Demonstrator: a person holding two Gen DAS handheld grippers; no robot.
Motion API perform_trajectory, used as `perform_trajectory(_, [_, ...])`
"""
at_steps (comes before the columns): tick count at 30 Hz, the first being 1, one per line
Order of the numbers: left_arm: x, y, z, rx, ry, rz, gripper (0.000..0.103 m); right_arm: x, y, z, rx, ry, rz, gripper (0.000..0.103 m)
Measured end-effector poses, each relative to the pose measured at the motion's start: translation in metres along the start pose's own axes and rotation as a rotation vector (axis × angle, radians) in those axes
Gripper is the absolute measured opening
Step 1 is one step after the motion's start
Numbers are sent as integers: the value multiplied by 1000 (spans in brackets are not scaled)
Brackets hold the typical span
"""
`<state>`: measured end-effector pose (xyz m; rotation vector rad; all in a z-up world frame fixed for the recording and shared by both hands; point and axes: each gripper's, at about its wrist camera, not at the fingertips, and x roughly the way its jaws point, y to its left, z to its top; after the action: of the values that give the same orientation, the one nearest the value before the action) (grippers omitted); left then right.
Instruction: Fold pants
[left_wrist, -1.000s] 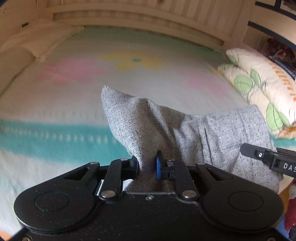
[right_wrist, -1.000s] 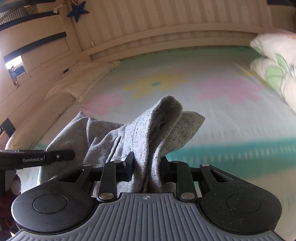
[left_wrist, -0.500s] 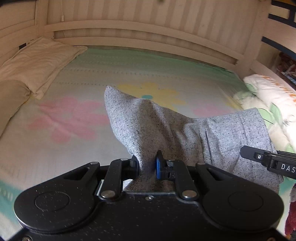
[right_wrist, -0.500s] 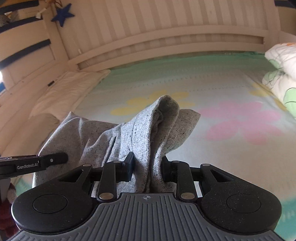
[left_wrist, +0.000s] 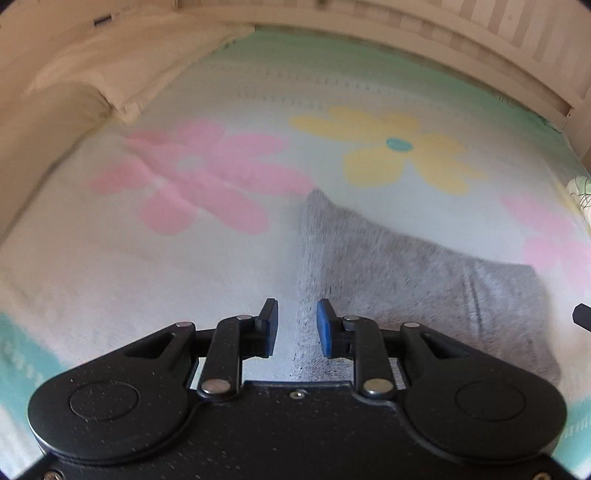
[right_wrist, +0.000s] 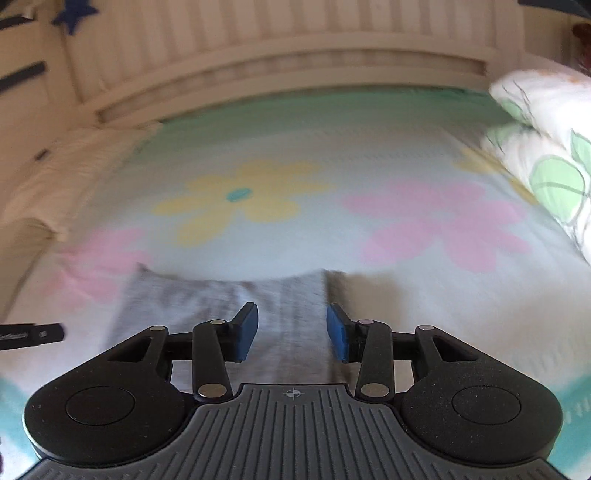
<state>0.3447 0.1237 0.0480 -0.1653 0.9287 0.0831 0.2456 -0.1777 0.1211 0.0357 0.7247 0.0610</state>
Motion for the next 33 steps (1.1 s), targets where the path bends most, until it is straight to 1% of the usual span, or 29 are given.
perform_trajectory(2, [-21,-6,4,6,-34,-1,32,-20,9,1,-17,-29,31,40])
perform_trajectory(3, [-36,-8,5,11,-48,-7,33,-29,10,1,-27,-37,42,42])
perform_trajectory(4, [-50,-10,4,18,-63,-11,35,-38,13,0,-36,-39,48,45])
perform_trajectory(5, [-65,-14,1,28,-80,-12,45,-46,15,-1,-40,-41,52,45])
perform_trajectory(7, [-92,-21,-7,50,-118,-17,58,-63,17,-6,-44,-47,64,45])
perform_trajectory(11, [-135,-29,-30,85,-193,-34,62,-85,22,-19,-68,-34,51,49])
perform_trajectory(14, [-152,-31,-45,76,-203,-61,68,-96,27,-32,-100,-23,50,50])
perform_trajectory(17, [-157,-33,-58,85,-205,-43,69,-99,27,-45,-84,-29,48,50])
perform_trajectory(19, [-156,-33,-65,82,-204,-30,69,-96,27,-52,-86,-34,32,50])
perform_trajectory(21, [-155,-32,-70,75,-192,-42,70,-93,29,-57,-94,-25,16,50])
perform_trajectory(24, [-146,-32,-75,75,-159,-53,69,-88,26,-57,-69,-2,27,50])
perform_trajectory(27, [-138,-35,-79,100,-151,-34,69,-87,24,-57,-39,-3,41,50])
perform_trajectory(31, [-132,-33,-82,94,-132,-41,69,-83,28,-57,-32,18,38,50])
perform_trajectory(33, [-131,-33,-84,97,-136,-34,69,-82,31,-57,-36,25,40,50])
